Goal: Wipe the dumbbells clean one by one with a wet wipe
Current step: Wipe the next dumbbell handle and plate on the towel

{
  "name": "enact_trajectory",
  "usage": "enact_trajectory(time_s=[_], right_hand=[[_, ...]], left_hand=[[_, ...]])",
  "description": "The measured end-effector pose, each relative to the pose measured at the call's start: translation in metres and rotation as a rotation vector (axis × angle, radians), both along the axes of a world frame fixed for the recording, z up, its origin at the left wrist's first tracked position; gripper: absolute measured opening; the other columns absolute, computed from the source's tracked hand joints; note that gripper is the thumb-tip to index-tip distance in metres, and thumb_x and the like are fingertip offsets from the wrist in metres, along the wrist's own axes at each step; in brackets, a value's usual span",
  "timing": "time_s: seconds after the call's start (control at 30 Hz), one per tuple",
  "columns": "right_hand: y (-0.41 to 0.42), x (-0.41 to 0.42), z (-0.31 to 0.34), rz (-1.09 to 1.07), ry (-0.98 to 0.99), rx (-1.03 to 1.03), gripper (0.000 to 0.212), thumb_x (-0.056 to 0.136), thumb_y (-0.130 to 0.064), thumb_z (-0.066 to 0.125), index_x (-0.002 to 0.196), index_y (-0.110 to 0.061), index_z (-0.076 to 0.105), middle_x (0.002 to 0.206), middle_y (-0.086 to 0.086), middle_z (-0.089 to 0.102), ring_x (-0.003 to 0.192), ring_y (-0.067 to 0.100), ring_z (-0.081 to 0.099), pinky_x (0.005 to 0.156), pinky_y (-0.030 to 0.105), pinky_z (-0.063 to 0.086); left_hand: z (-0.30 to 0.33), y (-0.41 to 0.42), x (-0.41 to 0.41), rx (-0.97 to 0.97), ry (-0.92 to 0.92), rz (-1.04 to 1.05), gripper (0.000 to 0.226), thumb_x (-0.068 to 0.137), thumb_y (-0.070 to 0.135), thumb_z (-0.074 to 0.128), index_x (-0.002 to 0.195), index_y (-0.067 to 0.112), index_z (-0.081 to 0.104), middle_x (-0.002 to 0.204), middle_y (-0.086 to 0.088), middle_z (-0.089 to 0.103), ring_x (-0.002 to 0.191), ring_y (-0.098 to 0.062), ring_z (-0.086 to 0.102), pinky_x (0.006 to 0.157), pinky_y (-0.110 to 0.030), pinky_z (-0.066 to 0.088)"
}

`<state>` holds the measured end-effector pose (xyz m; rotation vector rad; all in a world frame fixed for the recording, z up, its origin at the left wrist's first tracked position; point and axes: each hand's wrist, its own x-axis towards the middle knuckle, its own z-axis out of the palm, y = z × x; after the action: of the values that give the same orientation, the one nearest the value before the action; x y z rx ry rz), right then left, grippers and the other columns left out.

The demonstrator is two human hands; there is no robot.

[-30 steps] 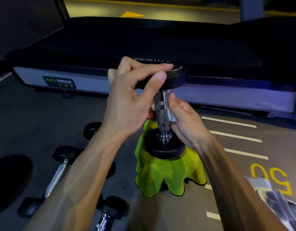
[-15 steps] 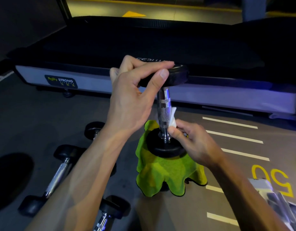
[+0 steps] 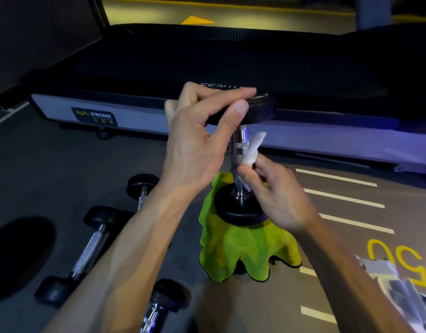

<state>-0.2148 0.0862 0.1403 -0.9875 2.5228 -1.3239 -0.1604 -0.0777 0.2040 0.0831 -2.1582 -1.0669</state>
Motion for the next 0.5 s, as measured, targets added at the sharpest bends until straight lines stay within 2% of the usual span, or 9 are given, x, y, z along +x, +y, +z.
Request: enact_trajectory(time_s=[0.1,0.17,0.23,0.27,0.3,0.33,0.4,0.43,0.5], right_hand=[[0.007,0.003,-0.015,0.039,-0.112,-0.055,0.031,0.103,-0.051,0.049,0.120,-0.032,0.067,0.109,-0.015,0.078,0.107,0.005,0.072,0.098,0.048,0.054],[0.008,0.008,-0.021,0.050,-0.168,-0.108,0.027,0.103,-0.045,0.054,0.120,-0.029,0.068,0.112,-0.014,0.078,0.110,0.004,0.072,0.101,0.052,0.053],[0.008,0.011,-0.025,0.040,-0.193,-0.156,0.026,0.102,-0.040,0.058,0.120,-0.026,0.070,0.113,-0.012,0.078,0.112,0.006,0.072,0.102,0.053,0.053],[0.008,0.012,-0.025,0.037,-0.192,-0.167,0.026,0.102,-0.038,0.060,0.122,-0.025,0.070,0.115,-0.012,0.078,0.113,0.006,0.071,0.103,0.051,0.053],[0.008,0.012,-0.025,0.036,-0.184,-0.165,0.025,0.102,-0.035,0.061,0.123,-0.025,0.071,0.116,-0.014,0.078,0.115,0.004,0.070,0.104,0.047,0.053],[0.007,0.011,-0.025,0.040,-0.174,-0.152,0.023,0.103,-0.032,0.063,0.123,-0.024,0.071,0.116,-0.017,0.077,0.115,0.001,0.070,0.104,0.040,0.053],[0.006,0.012,-0.023,0.041,-0.128,-0.099,0.019,0.103,-0.028,0.065,0.120,-0.024,0.074,0.112,-0.023,0.077,0.111,-0.007,0.068,0.098,0.027,0.052],[0.006,0.014,-0.022,0.036,-0.098,-0.079,0.018,0.103,-0.028,0.065,0.118,-0.024,0.074,0.110,-0.024,0.077,0.108,-0.008,0.068,0.095,0.025,0.052],[0.005,0.019,-0.022,0.011,-0.070,-0.070,0.017,0.104,-0.031,0.063,0.114,-0.024,0.075,0.107,-0.021,0.078,0.105,-0.003,0.070,0.095,0.031,0.054]], left_hand=[[-0.009,-0.001,0.004,0.053,-0.016,-0.091,0.038,0.104,0.042,0.062,0.142,0.040,0.063,0.133,0.016,0.054,0.133,-0.014,0.050,0.114,-0.026,0.038],[-0.022,-0.007,0.009,0.166,-0.060,-0.180,0.062,0.101,0.039,0.068,0.158,0.035,0.044,0.155,0.012,0.041,0.147,-0.009,0.043,0.119,-0.036,0.042],[-0.041,-0.011,0.011,0.324,-0.158,-0.171,0.084,0.093,0.045,0.075,0.164,0.031,0.032,0.161,0.016,0.036,0.148,-0.001,0.042,0.120,-0.035,0.043],[-0.049,-0.012,0.011,0.381,-0.211,-0.165,0.088,0.087,0.050,0.076,0.162,0.027,0.036,0.159,0.016,0.043,0.145,-0.001,0.047,0.120,-0.035,0.044],[-0.058,-0.011,0.012,0.416,-0.254,-0.196,0.084,0.085,0.051,0.077,0.157,0.022,0.046,0.152,0.012,0.055,0.139,-0.004,0.055,0.118,-0.038,0.046],[-0.065,-0.010,0.011,0.435,-0.283,-0.248,0.069,0.086,0.045,0.078,0.147,0.019,0.058,0.141,0.007,0.067,0.131,-0.008,0.063,0.114,-0.040,0.050],[-0.074,-0.005,0.012,0.449,-0.295,-0.301,0.037,0.093,0.032,0.075,0.127,0.018,0.072,0.120,0.004,0.078,0.114,-0.011,0.073,0.104,-0.040,0.055],[-0.076,-0.004,0.013,0.456,-0.290,-0.296,0.029,0.095,0.029,0.073,0.121,0.017,0.074,0.114,0.004,0.080,0.108,-0.011,0.074,0.099,-0.038,0.057],[-0.077,-0.003,0.015,0.503,-0.293,-0.290,0.024,0.097,0.029,0.071,0.117,0.016,0.075,0.109,0.003,0.080,0.104,-0.012,0.075,0.096,-0.036,0.058]])
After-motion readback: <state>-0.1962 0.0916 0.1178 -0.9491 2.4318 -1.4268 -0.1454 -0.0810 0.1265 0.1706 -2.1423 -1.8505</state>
